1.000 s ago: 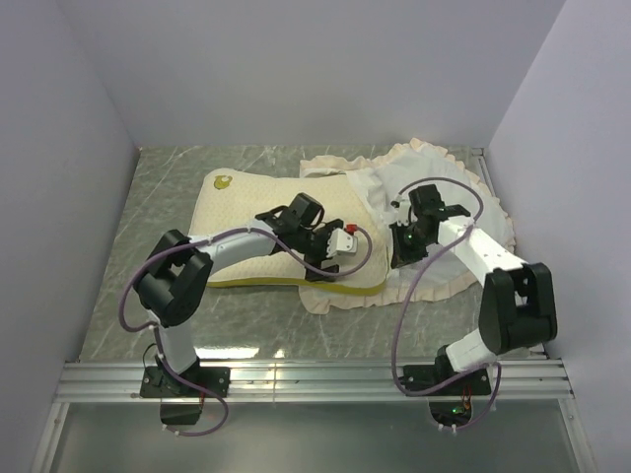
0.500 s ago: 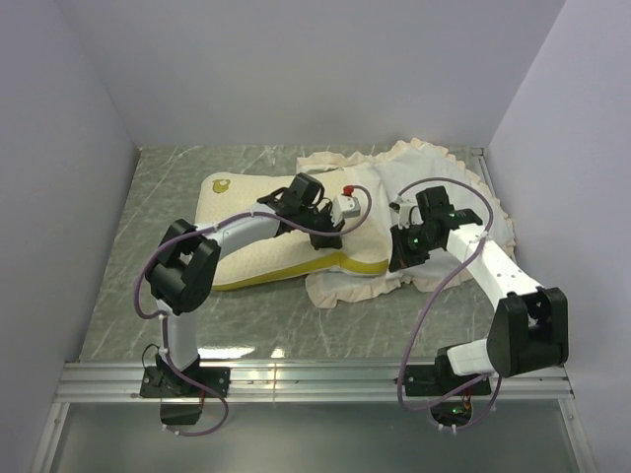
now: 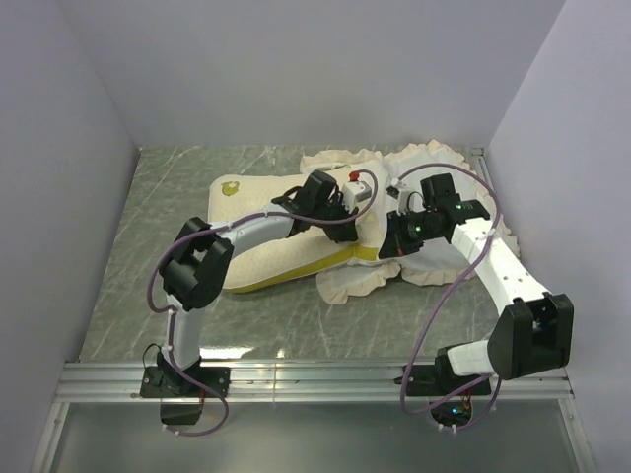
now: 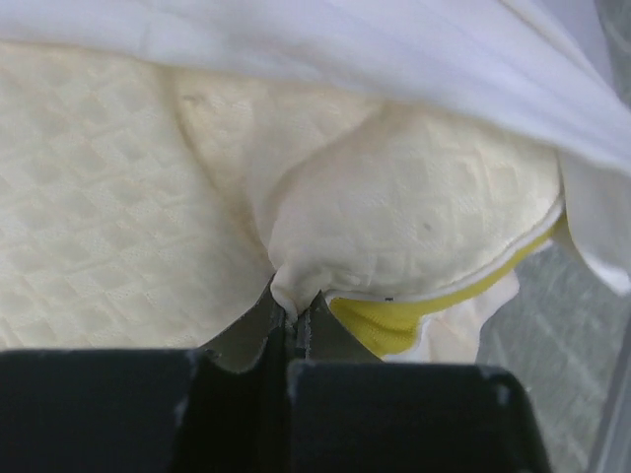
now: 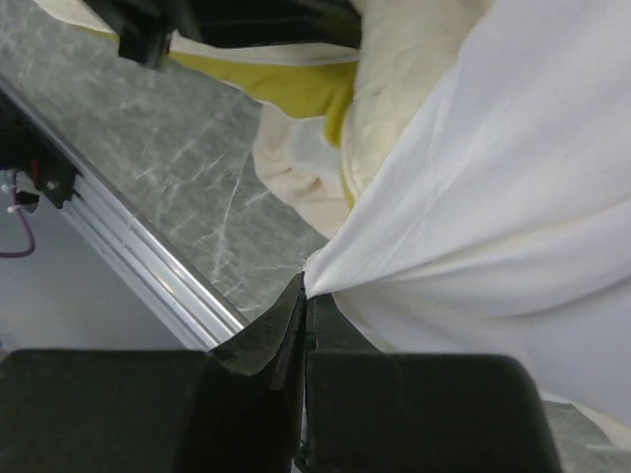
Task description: Put the pillow into the pillowcase
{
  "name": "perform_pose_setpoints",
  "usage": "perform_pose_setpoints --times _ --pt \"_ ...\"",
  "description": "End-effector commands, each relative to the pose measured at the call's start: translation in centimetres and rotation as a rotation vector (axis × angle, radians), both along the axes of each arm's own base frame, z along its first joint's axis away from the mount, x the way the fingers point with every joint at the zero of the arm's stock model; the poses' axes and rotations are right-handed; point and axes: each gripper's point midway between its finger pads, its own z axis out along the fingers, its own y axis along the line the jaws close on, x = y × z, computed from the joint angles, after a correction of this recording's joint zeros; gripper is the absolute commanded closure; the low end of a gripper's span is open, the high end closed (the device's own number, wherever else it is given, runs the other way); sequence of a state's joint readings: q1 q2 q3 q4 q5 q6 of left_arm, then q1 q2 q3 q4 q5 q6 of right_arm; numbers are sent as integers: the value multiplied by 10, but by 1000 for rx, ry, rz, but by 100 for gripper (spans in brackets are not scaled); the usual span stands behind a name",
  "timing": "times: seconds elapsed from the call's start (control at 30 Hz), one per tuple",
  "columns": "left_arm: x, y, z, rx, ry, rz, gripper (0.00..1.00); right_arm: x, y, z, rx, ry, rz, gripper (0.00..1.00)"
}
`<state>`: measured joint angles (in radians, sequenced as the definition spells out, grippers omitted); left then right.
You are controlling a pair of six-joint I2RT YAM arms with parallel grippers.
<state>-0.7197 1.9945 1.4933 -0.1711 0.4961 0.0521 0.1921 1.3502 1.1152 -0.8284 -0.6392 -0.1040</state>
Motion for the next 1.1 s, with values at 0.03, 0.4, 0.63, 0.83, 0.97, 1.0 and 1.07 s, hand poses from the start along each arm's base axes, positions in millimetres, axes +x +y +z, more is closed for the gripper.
perform_pose_setpoints --times 0.03,0.4,0.63,0.83,0.97,1.0,1.07 --pt "24 -26 38 -175 40 118 100 -23 27 10 128 104 90 100" --pt "14 -35 51 -307 124 68 100 -8 18 -35 13 143 11 100" --pt "28 -7 84 -505 232 123 100 -14 1 -39 -41 136 -9 100" --pt "24 2 125 -576 256 105 100 -15 -5 -47 -73 146 -28 100" --pt "25 -7 127 -569 245 138 100 -14 10 -27 12 148 12 100" --pt "25 -13 126 -565 216 130 100 -15 14 -18 46 145 30 100" --pt "23 -25 107 -556 247 130 100 -24 31 8 166 150 102 100"
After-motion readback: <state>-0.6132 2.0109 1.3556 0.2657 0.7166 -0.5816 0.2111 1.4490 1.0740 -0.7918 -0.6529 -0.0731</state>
